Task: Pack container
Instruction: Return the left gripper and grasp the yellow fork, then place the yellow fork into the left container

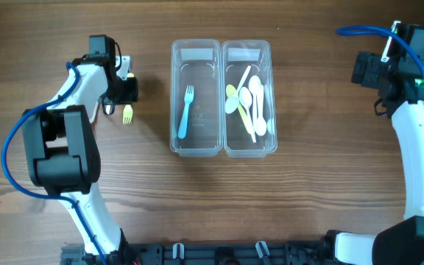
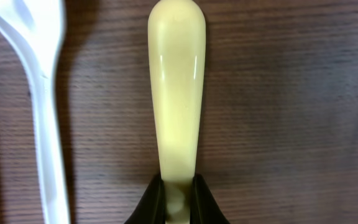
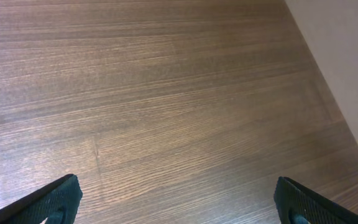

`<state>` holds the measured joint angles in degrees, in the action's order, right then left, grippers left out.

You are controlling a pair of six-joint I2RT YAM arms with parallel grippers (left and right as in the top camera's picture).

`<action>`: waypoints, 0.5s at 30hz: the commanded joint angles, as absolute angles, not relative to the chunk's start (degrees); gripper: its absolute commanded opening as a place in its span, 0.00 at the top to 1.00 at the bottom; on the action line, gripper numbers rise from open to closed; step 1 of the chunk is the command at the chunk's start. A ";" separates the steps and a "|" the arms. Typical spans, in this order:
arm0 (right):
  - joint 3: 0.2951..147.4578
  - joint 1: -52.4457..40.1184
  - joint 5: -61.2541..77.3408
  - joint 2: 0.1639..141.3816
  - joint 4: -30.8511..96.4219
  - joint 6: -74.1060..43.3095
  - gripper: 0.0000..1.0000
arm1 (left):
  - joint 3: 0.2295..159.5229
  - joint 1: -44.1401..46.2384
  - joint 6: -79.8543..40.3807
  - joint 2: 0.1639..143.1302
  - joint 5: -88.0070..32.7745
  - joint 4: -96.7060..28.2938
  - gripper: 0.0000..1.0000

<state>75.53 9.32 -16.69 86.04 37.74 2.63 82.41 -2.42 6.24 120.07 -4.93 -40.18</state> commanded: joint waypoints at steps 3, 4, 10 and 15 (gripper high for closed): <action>76.16 9.23 -16.43 86.08 37.71 1.48 0.00 | 84.51 -2.37 0.14 110.56 -9.93 -41.82 0.96; 76.16 9.23 -16.43 86.08 37.71 1.48 0.00 | 85.14 -2.37 -2.55 107.02 -12.27 -41.65 0.96; 76.16 9.23 -16.43 86.08 37.71 1.48 0.00 | 85.21 0.38 -12.45 93.47 -27.59 -41.78 0.96; 76.16 9.23 -16.43 86.08 37.71 1.50 0.00 | 85.14 9.63 -12.47 93.62 -27.27 -45.12 0.96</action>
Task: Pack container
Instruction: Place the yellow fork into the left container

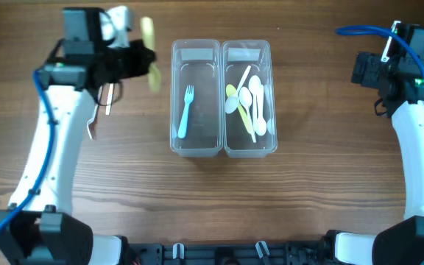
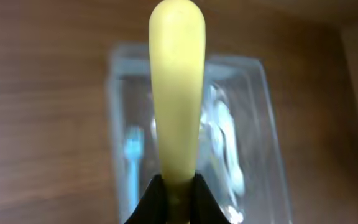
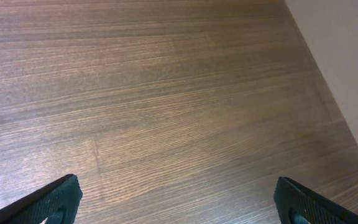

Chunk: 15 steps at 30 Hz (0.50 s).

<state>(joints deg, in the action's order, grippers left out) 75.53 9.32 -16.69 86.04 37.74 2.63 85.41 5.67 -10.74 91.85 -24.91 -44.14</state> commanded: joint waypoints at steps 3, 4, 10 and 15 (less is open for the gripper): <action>76.16 9.23 -16.43 86.08 37.71 1.48 0.00 | 85.03 15.05 -14.11 96.31 -23.97 -45.36 0.96; 76.16 9.23 -16.43 86.08 37.71 1.48 0.00 | 85.03 16.12 -15.20 97.12 -22.81 -45.36 0.96; 76.16 9.23 -16.43 86.08 37.71 1.48 0.00 | 85.03 20.32 -15.70 101.03 -22.20 -45.04 0.95; 76.16 9.23 -16.43 86.08 37.71 1.50 0.00 | 85.03 20.34 -15.68 101.30 -21.50 -43.77 0.78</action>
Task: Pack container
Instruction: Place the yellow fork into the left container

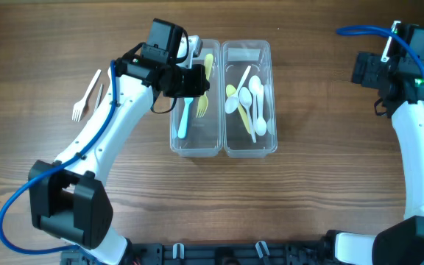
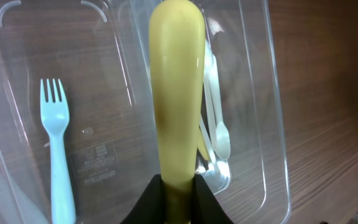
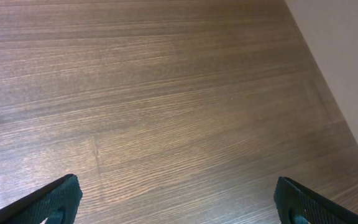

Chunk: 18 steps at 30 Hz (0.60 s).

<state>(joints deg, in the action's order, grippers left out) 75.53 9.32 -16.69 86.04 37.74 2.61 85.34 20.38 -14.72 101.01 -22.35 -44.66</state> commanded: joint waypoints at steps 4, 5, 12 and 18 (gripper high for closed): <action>76.16 9.23 -16.43 86.08 37.71 1.50 0.00 | 85.03 20.34 -15.68 101.30 -21.32 -42.13 0.37; 76.16 9.23 -16.43 86.08 37.71 1.48 0.00 | 85.03 20.25 -15.68 101.30 -21.32 -41.32 0.36; 76.16 9.23 -16.43 86.08 37.71 1.48 0.00 | 85.21 14.39 -15.86 99.98 -20.84 -37.47 0.34; 76.16 9.23 -16.43 86.08 37.71 1.50 0.00 | 85.21 2.92 -15.22 98.00 -20.71 -41.78 0.34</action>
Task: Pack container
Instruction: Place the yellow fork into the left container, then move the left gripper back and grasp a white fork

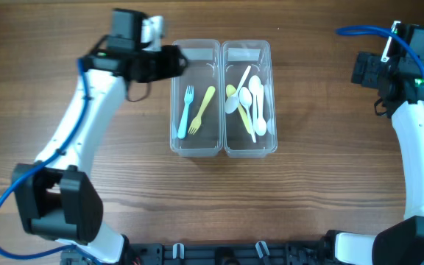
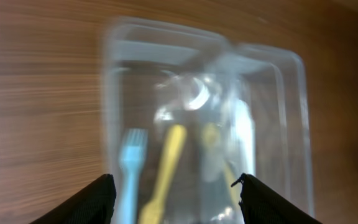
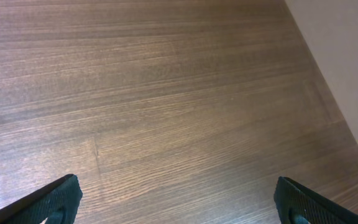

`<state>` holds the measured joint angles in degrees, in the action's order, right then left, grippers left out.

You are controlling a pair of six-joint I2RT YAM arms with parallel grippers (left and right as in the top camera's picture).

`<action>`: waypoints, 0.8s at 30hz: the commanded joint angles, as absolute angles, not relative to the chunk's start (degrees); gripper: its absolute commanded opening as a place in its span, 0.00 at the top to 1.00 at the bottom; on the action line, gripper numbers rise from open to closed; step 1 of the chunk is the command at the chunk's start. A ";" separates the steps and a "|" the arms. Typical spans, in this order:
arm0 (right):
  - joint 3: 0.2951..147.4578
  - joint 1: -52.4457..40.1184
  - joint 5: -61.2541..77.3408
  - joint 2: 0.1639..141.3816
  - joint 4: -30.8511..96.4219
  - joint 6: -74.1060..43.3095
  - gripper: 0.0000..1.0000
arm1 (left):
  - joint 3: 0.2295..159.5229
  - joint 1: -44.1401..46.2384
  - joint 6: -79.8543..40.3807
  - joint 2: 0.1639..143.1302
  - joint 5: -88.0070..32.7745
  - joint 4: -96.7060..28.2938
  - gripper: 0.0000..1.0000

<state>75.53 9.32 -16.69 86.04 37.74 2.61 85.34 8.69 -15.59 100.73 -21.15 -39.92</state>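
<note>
Two clear plastic bins stand side by side mid-table. The left bin (image 1: 195, 143) holds a yellow fork (image 1: 202, 110) lying beside a blue fork (image 1: 185, 110). The right bin (image 1: 250, 147) holds several white and yellow spoons (image 1: 255, 103). My left gripper (image 1: 166, 62) is open and empty, at the left bin's far left corner. Its blurred wrist view shows the yellow fork (image 2: 166, 168) and the blue fork (image 2: 129, 180) below the open fingers. My right gripper (image 3: 178, 202) is open over bare wood at the far right.
The wooden table (image 1: 322, 184) stretches around the bins. The right wrist view shows the table's edge and a pale wall (image 3: 347, 56) at the upper right. The left arm (image 1: 79, 118) crosses the left part of the table.
The left gripper was shut on the yellow fork over the left bin. Now it is open, back at the bin's far left corner, and the fork lies in the bin beside the blue one.
The left gripper was first shut on the yellow fork's handle on the table at the left, beside a white fork. Then it held the fork raised near the bins, then over the left bin. Now the fork lies in that bin. The right arm stayed still throughout.
</note>
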 commanded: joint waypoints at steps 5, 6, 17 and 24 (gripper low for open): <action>76.16 9.23 -16.43 86.08 37.71 1.50 0.00 | 85.19 -6.85 -7.77 98.08 -20.12 -46.92 0.38; 76.16 9.23 -16.43 86.08 37.71 1.50 0.00 | 85.19 -7.73 -5.45 98.26 -18.83 -47.13 0.39; 76.16 9.23 -16.43 86.08 37.71 1.48 0.00 | 85.08 -9.13 4.34 106.89 -12.23 -44.29 0.40; 76.16 9.23 -16.43 86.08 37.71 1.48 0.00 | 85.08 -9.13 5.61 115.63 -12.01 -39.92 0.43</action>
